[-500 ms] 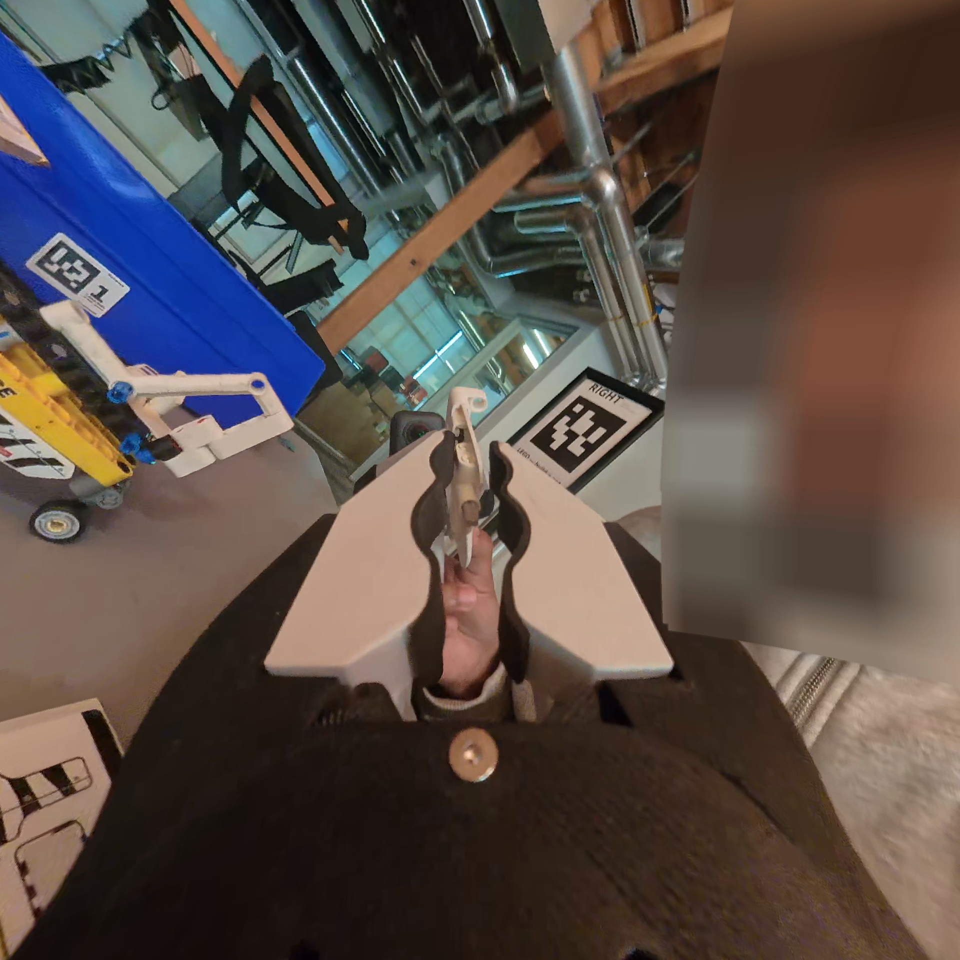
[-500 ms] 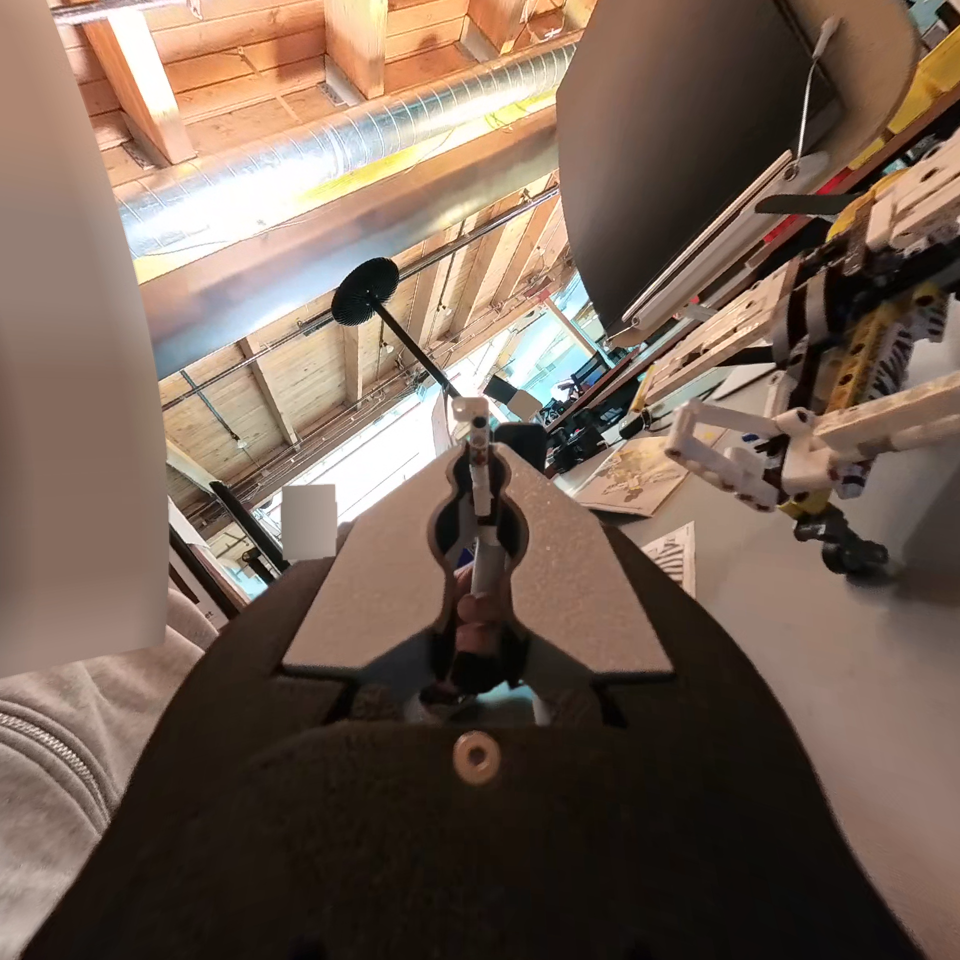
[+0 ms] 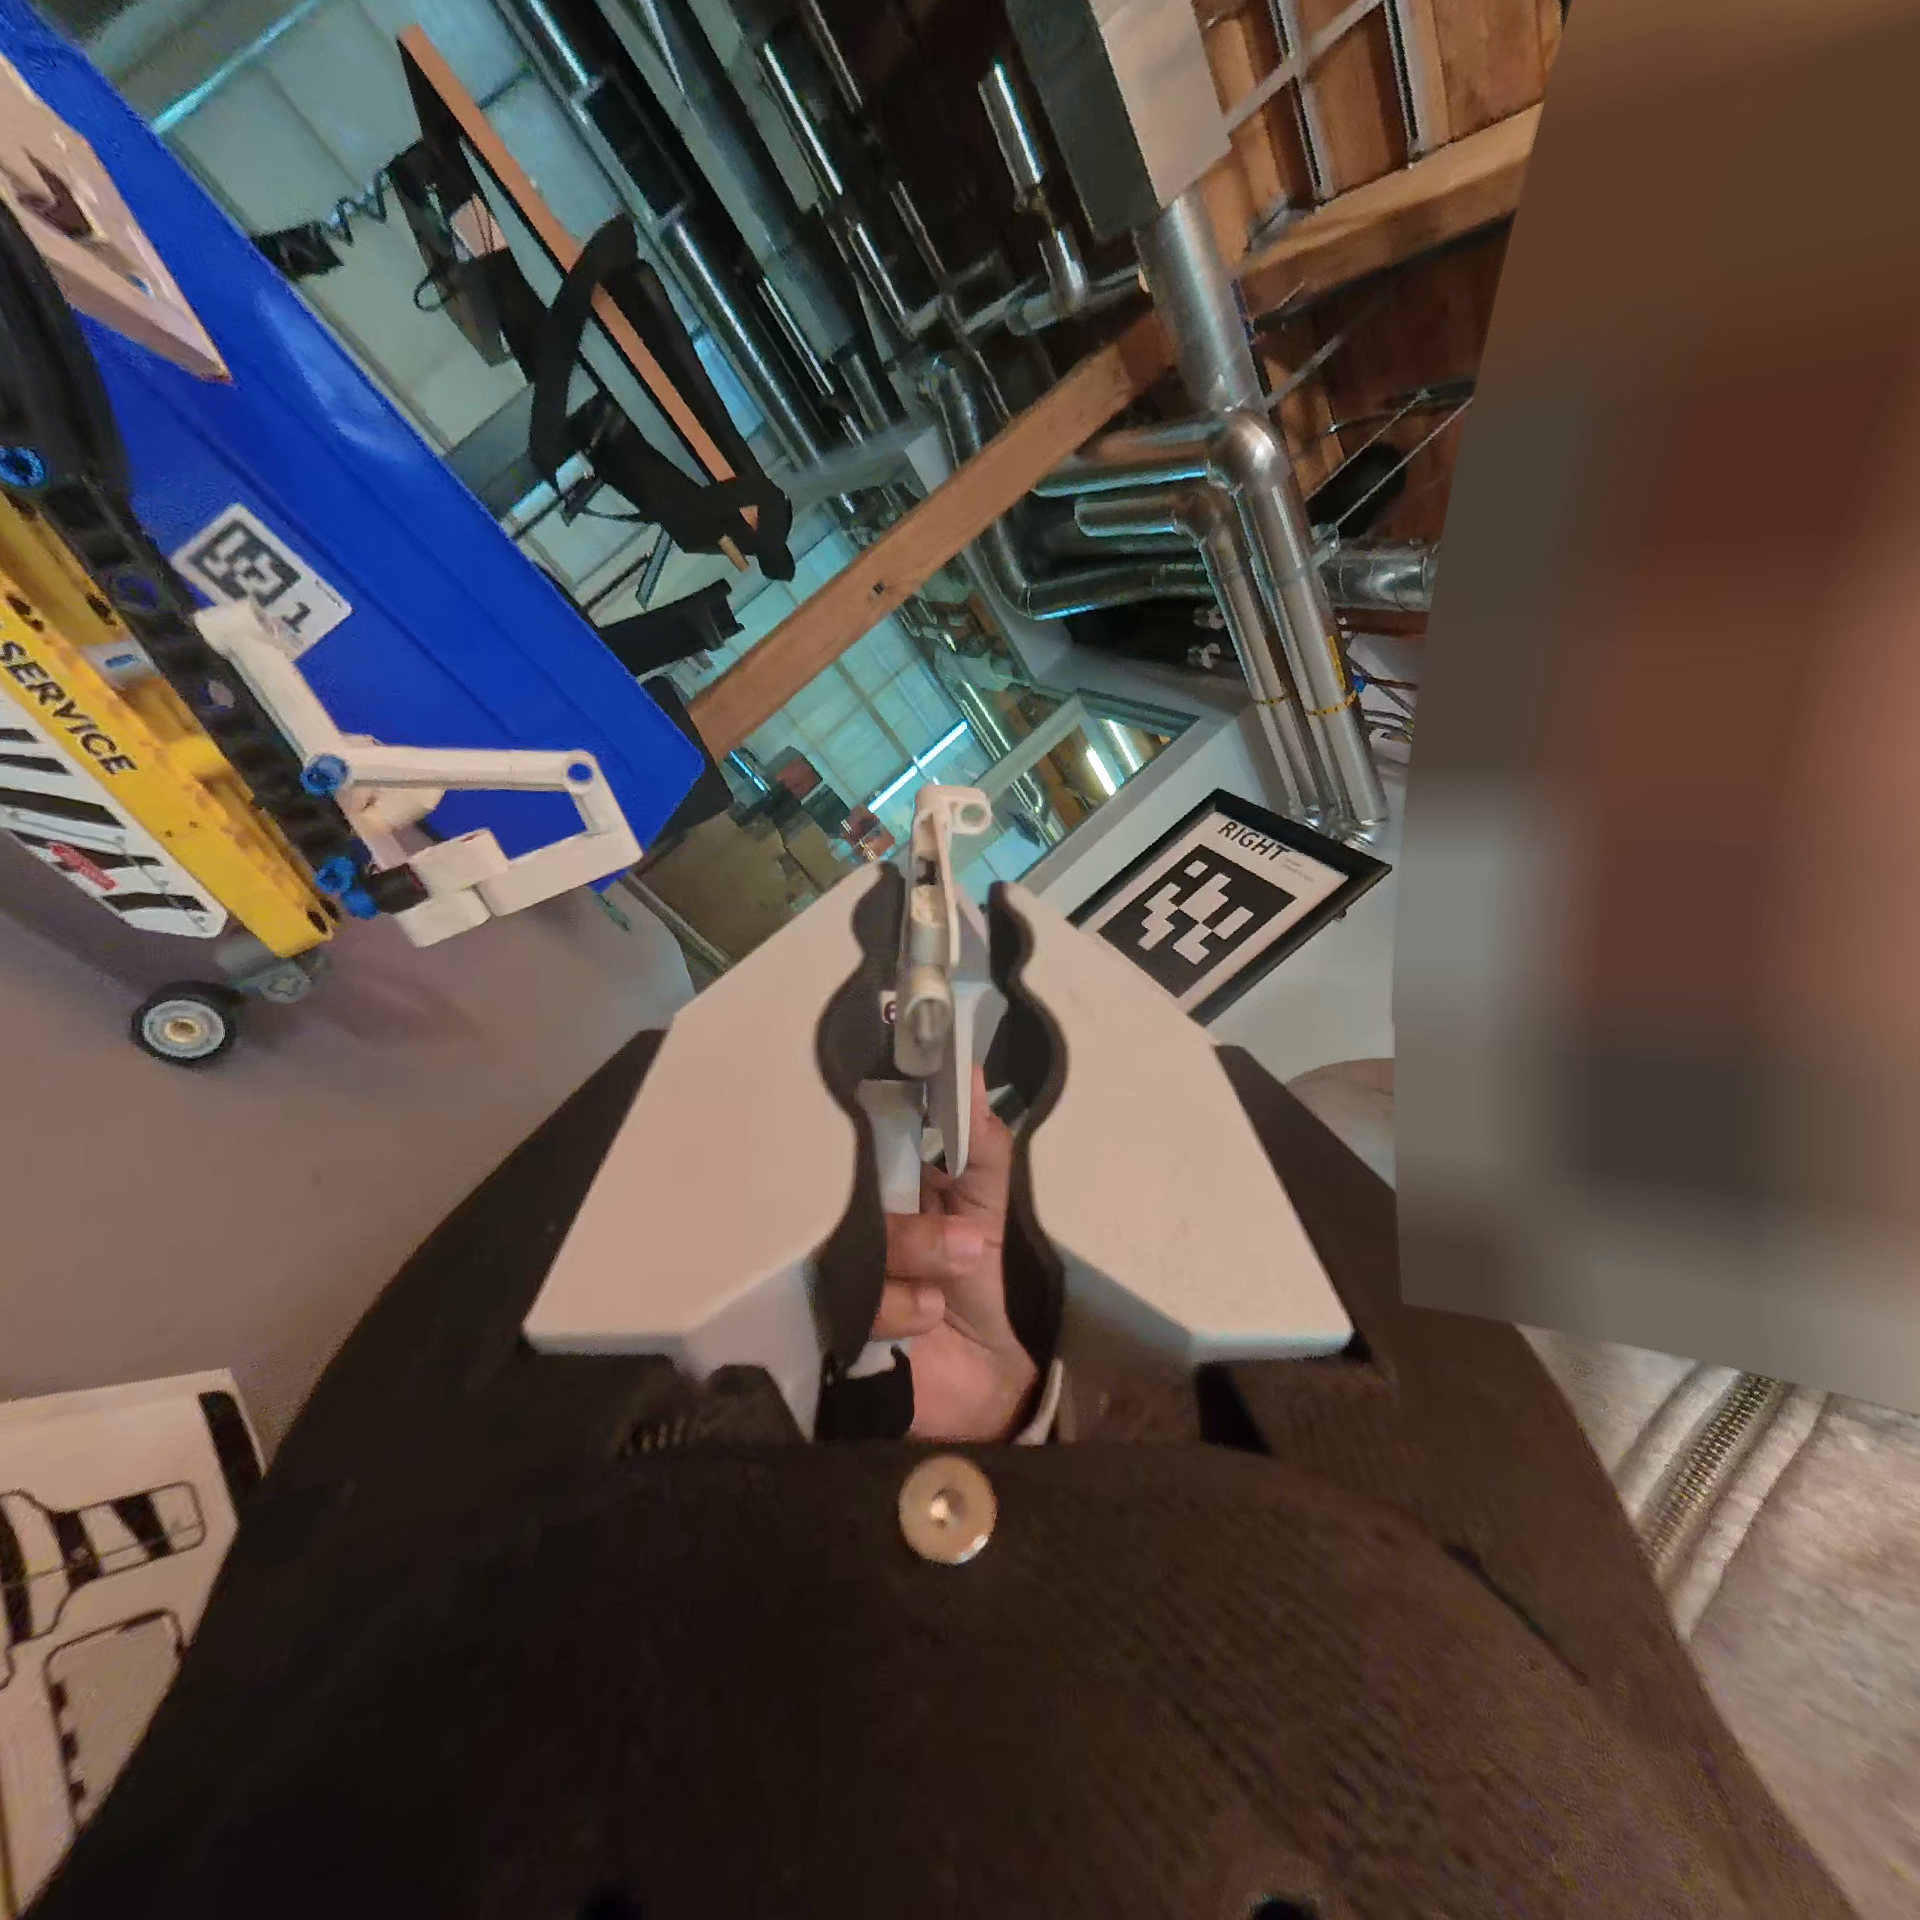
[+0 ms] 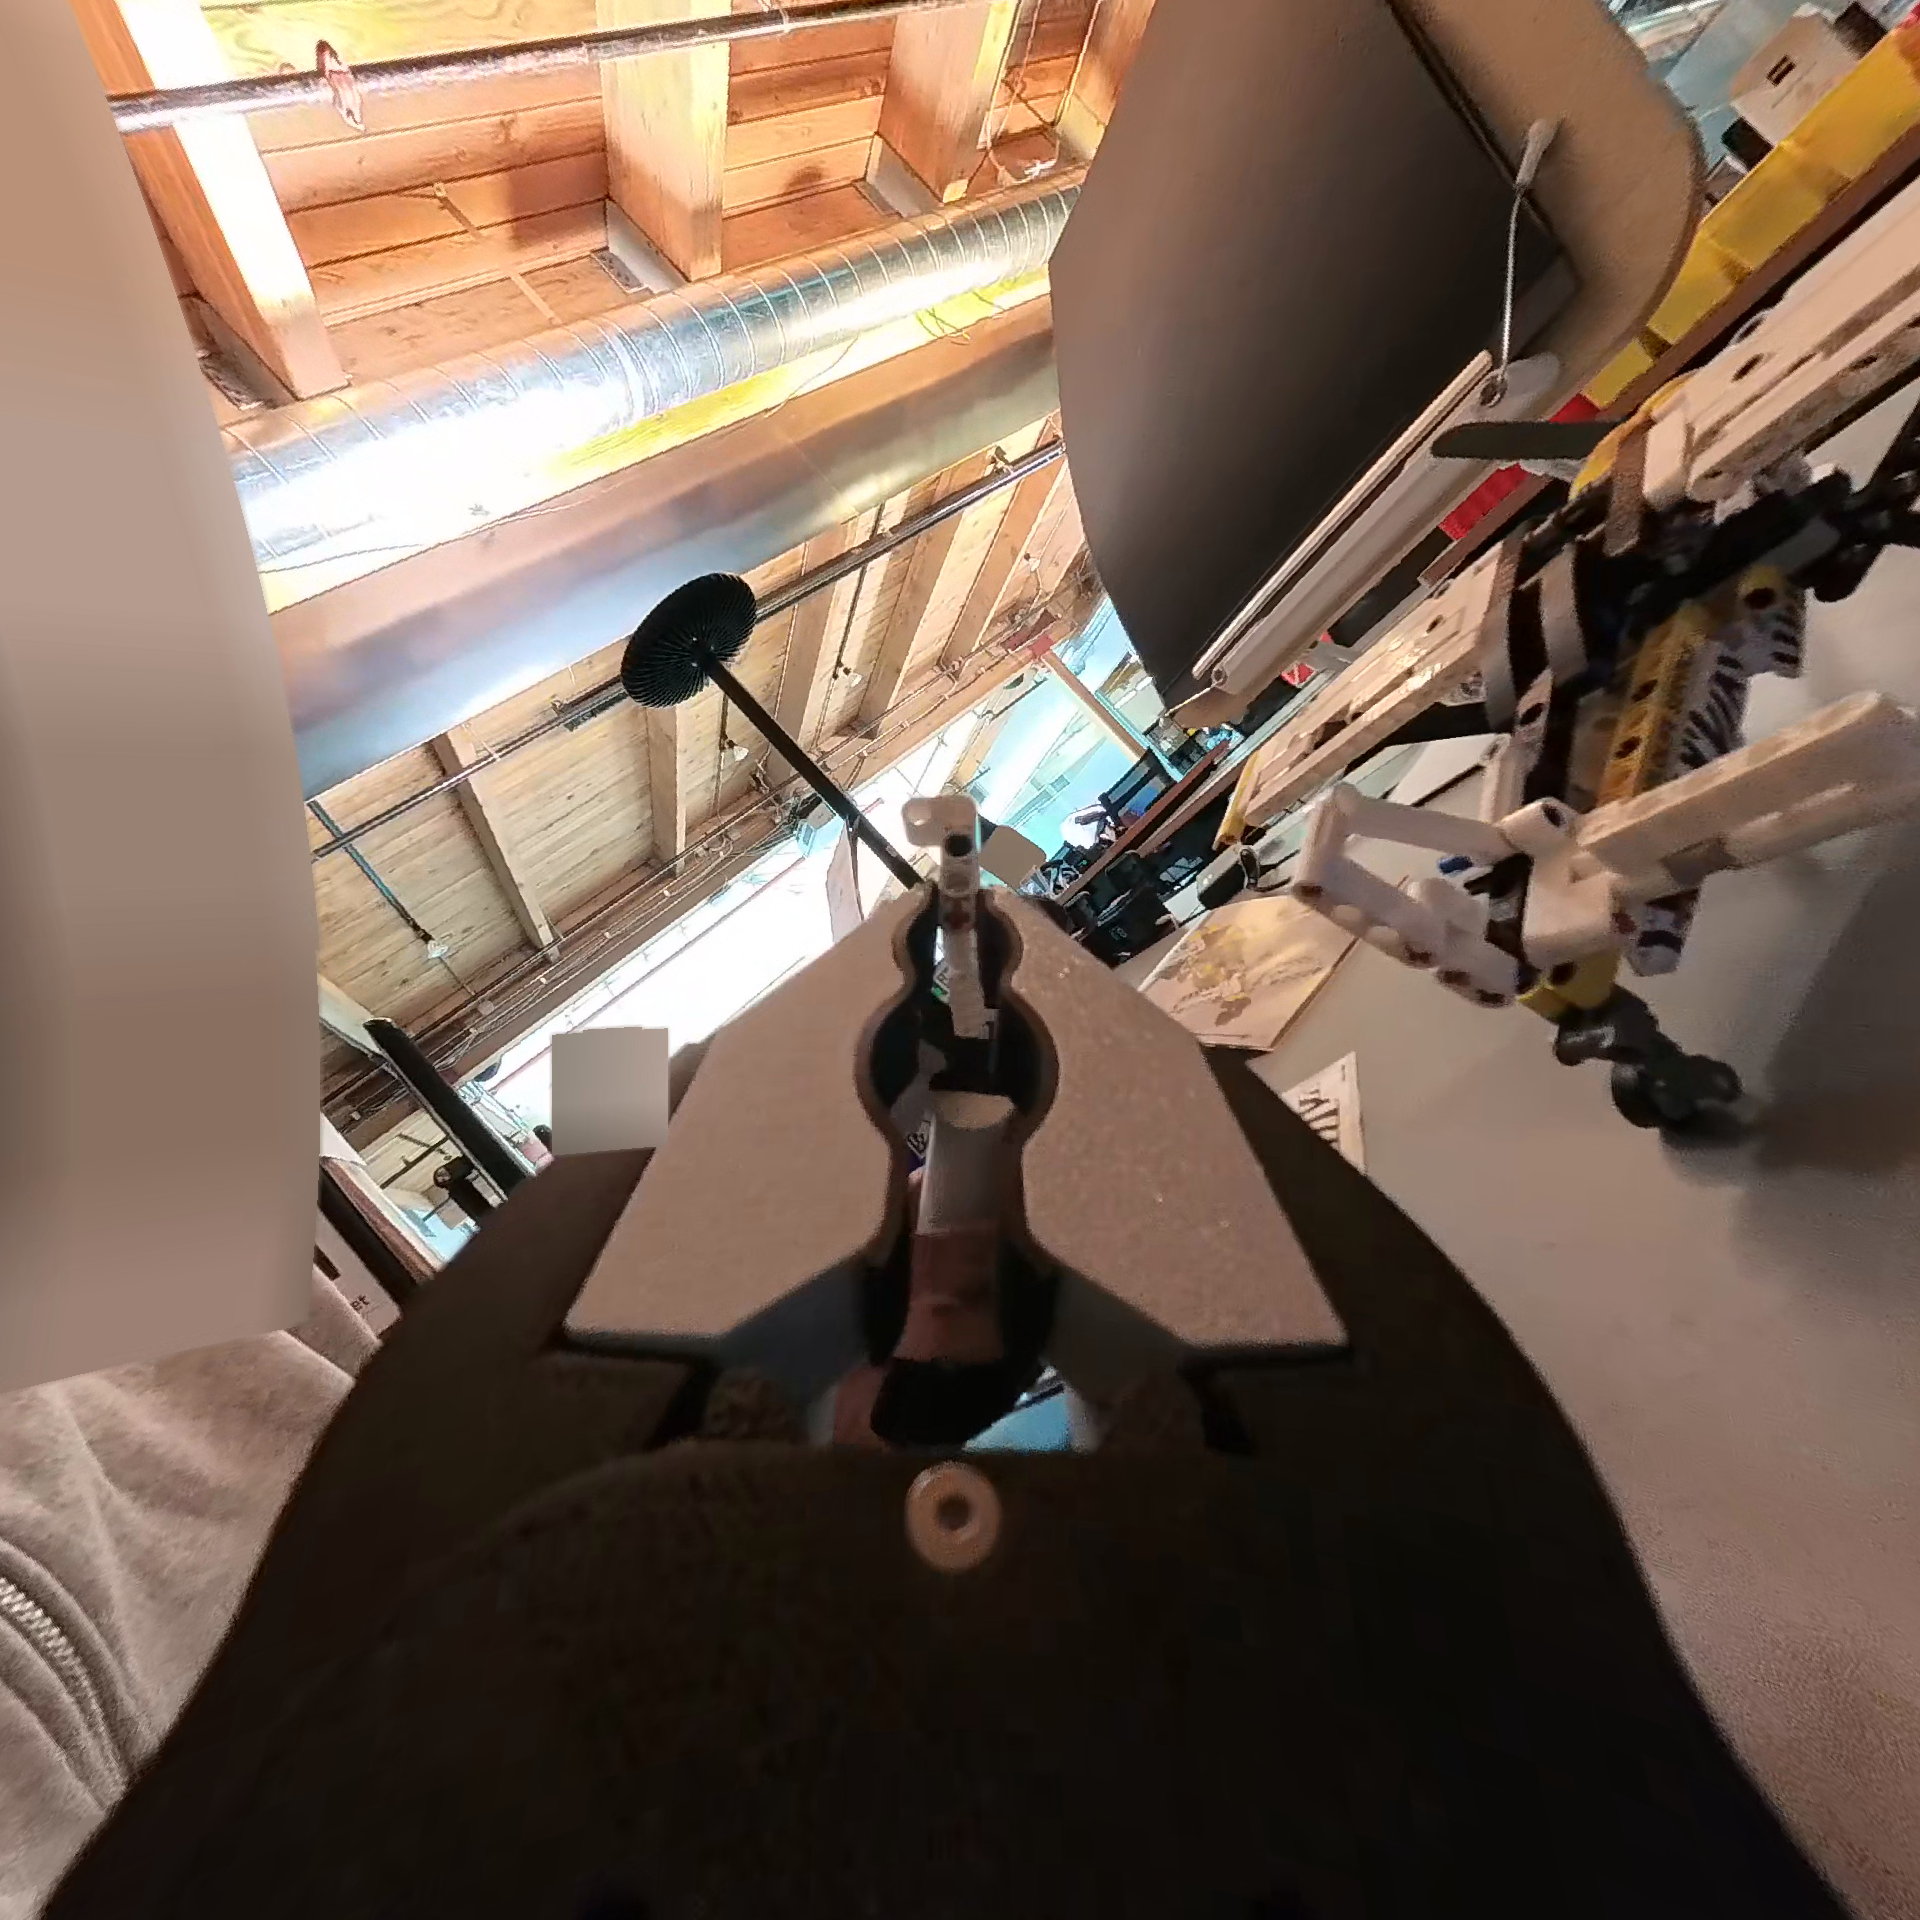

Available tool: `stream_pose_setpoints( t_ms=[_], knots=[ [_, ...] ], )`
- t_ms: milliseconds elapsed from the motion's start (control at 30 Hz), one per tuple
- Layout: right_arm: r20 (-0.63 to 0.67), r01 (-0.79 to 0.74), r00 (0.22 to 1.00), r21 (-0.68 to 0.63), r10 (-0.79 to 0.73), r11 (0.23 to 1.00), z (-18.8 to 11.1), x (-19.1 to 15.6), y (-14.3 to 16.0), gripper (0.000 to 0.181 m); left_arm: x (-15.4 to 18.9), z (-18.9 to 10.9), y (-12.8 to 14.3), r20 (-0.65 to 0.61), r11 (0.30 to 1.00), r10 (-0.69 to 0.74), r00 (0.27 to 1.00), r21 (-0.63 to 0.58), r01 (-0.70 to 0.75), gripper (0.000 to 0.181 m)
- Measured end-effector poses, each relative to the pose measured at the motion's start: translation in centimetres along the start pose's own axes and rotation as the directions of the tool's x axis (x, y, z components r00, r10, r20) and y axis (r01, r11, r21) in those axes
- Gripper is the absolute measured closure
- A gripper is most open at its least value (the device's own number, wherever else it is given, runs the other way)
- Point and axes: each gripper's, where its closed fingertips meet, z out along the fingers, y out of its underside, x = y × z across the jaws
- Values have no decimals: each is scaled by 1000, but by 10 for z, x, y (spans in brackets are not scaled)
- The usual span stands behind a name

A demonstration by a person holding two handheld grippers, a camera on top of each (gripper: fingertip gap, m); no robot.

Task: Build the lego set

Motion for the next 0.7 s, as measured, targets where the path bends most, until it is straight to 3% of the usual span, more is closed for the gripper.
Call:
stream_pose_setpoints(
  t_ms=[67, 233, 400, 467, 567, 633, 700],
  knots=[
    [2, 2, 1000, -8, -2, 1000, 2, -1, 2, 176, -1, 0, -2, 13, 1000, 5, 1000, 24, -6, 175],
    [-40, 34, 999, -65, -36, 997, 5, 6, 6, 176, -13, -8, -8, 70, 999, -31, 997, 40, 28, 176],
    [-120, 296, 946, -59, -301, 953, -8, 7, -34, 165, -60, -33, -34, 248, 973, -223, 943, 123, 197, 175],
    [-192, 467, 853, -139, -486, 874, -12, 12, -45, 162, -74, -36, -36, 288, 953, -304, 908, 105, 286, 175],
    [-251, 662, 623, -335, -741, 671, -13, 31, -47, 158, -90, -35, -32, 368, 943, -321, 873, 36, 332, 175],
    [-204, 716, 491, -459, -847, 526, -11, 46, -37, 152, -96, -31, -30, 386, 938, -322, 864, 7, 346, 175],
    [-137, 718, 440, -540, -888, 439, -6, 58, -21, 149, -99, -28, -29, 388, 937, -324, 863, 2, 351, 175]
  ],
)
